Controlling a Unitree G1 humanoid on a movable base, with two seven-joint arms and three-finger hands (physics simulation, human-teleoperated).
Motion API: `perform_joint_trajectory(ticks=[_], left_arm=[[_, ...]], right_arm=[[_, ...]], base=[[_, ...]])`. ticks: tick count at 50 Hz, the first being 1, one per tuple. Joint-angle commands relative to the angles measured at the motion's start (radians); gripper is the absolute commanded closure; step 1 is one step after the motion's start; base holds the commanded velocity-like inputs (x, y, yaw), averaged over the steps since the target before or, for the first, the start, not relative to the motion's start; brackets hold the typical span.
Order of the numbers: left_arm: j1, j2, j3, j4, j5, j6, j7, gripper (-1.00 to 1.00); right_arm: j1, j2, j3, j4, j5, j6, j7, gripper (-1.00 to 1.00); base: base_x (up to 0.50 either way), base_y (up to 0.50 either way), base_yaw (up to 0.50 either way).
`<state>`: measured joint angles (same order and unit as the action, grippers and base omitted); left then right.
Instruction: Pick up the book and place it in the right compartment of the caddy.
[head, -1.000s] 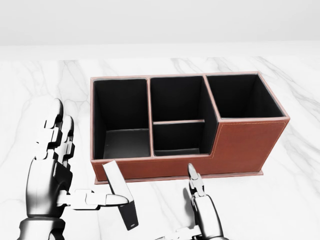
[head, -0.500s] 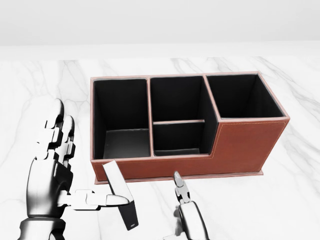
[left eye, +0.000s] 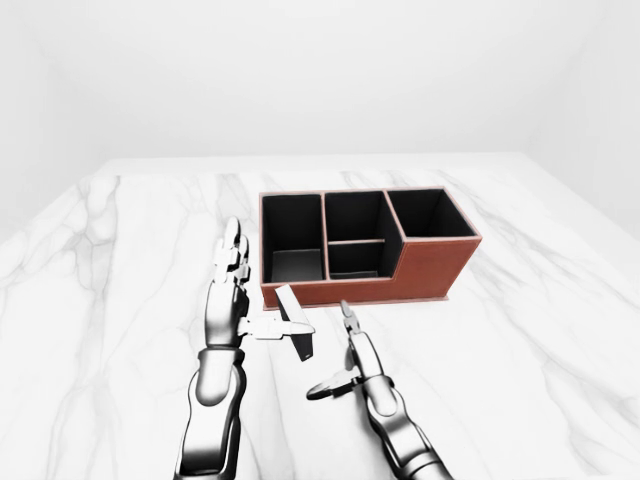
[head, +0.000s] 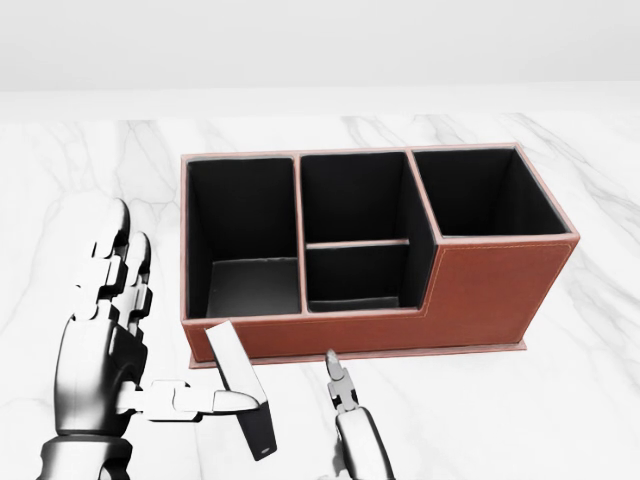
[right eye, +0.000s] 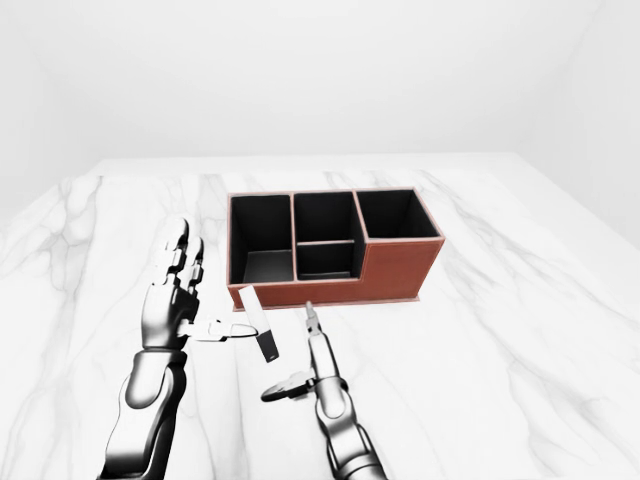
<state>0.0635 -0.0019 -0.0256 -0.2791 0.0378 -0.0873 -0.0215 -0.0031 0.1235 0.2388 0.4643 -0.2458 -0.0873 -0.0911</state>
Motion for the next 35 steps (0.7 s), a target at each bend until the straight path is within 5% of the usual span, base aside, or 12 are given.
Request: perform_joint_trajectory(ticks=[1,35], left_arm=[[0.007,0.001,0.003,0.000,-0.015,0.000,-0.010,-1.00],[0.006,0.000,0.001,0.001,-0.015,0.000,-0.011,-1.00]], right_arm=[[-0.011,0.017,0.015,0.012,-0.016,0.000,-0.012,-1.00],[-0.068,0.049,0.015,0.081,-0.034,0.000,-0.026,-1.00]], base=[[0.00,0.00,0.00],[0.00,0.00,0.00]])
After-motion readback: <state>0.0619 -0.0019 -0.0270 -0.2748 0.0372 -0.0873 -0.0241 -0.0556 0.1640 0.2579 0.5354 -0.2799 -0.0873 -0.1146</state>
